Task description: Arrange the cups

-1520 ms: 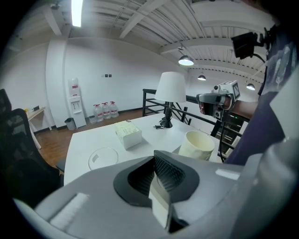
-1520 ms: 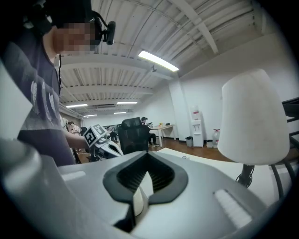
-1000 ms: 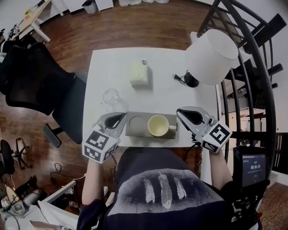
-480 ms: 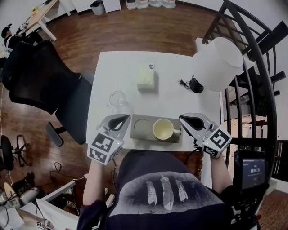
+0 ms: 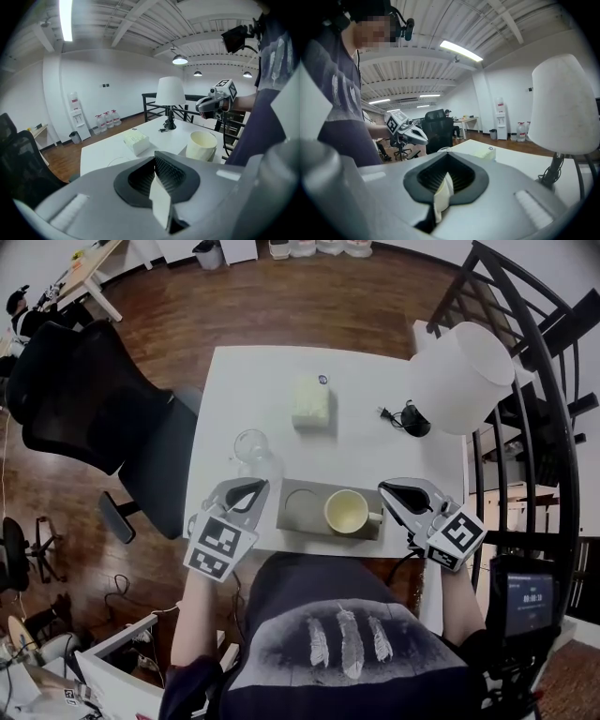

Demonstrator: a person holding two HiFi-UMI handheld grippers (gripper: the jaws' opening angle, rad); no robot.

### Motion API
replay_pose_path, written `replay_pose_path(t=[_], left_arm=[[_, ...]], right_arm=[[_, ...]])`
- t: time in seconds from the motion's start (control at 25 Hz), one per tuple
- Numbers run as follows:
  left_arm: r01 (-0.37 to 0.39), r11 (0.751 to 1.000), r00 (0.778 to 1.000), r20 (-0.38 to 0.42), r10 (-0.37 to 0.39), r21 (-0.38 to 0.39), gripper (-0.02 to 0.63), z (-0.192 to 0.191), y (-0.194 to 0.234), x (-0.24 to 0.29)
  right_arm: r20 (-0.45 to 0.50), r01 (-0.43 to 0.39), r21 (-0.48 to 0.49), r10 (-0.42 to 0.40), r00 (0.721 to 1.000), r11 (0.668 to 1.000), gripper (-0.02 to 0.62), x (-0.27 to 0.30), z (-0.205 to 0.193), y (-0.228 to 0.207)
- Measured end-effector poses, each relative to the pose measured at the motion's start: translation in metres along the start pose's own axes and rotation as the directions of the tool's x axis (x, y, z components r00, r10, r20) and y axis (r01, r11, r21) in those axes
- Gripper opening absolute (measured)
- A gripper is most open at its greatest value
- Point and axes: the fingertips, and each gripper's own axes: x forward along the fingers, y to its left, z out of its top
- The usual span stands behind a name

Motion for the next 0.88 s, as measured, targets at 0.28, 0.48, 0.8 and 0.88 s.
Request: replay_pose_path(t=[0.28, 0.48, 0.8, 0.88], left_arm=[[-0.045, 0.999, 0.993, -0.112, 0.046, 0.007, 0.28, -0.034, 0.032, -0.006], [-0.074, 0.995, 0.976, -0.201, 0.086, 0.069, 0.36, -0.064, 0.062, -0.007], [-0.015, 0.987, 0.931, -0.358, 0.072, 0.16, 0.357, -0.119, 0.109, 0.016], [0.026, 0.977, 0.91, -0.41, 0.063, 0.209, 0.357, -0.131, 0.115, 0.024]], right_arm=[[-0.016, 0.016, 0.002, -0.016, 1.0, 1.0, 0.003, 0.002, -0.003, -0.004], [-0.029, 0.03, -0.01, -0.03, 0.999, 0.999, 0.003, 0.001, -0.003, -0.005], [-0.045, 0.045, -0.003, -0.045, 0.998, 0.999, 0.003, 0.001, -0.007, -0.006], [-0.055, 0.048, -0.003, -0.048, 0.997, 0.999, 0.003, 0.002, -0.01, -0.005]])
